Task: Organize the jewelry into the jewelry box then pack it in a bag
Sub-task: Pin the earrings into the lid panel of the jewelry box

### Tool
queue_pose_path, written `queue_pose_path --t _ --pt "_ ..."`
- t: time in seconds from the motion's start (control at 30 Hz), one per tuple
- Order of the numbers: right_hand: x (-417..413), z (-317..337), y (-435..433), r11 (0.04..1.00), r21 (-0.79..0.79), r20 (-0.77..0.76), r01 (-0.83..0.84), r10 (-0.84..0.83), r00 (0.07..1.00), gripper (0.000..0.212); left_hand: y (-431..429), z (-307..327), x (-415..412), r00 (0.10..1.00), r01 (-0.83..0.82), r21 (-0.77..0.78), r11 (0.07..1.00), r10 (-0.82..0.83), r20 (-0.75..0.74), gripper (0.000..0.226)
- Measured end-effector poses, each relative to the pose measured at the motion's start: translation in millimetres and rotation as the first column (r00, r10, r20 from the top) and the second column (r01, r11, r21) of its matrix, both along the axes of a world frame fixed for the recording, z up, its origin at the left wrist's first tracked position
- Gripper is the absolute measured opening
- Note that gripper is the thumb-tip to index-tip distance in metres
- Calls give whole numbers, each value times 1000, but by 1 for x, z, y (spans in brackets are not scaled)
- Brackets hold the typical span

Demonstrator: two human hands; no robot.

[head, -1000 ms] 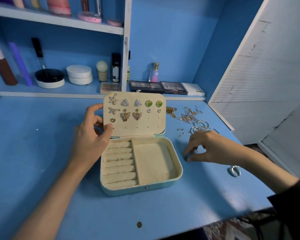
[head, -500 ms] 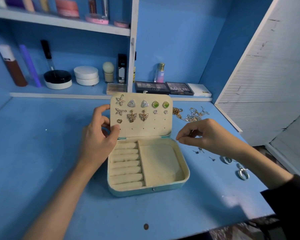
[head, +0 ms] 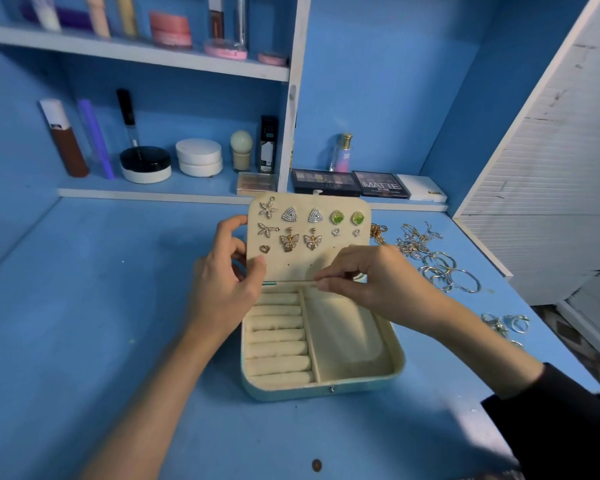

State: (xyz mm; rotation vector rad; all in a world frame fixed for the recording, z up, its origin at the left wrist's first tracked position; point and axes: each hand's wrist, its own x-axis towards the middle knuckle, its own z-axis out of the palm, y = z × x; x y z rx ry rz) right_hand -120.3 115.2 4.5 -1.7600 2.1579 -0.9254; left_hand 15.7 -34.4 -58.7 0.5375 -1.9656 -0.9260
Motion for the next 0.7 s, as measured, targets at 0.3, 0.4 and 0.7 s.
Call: queue_pose_path --t 0.3,0.4,0.7 --pt "6 -9 -21 988 -122 -89 96 -107 990 7 1 0 0 1000 -3 -18 1000 3 -10 41" --pt "8 -12 -25 988 -114 -113 108 -120 986 11 1 0 0 1000 1 -20 1000 -1 -13 41" --pt "6 -18 -25 913 -179 114 367 -352 929 4 1 0 -1 1000 -3 -27 1000 2 -20 41"
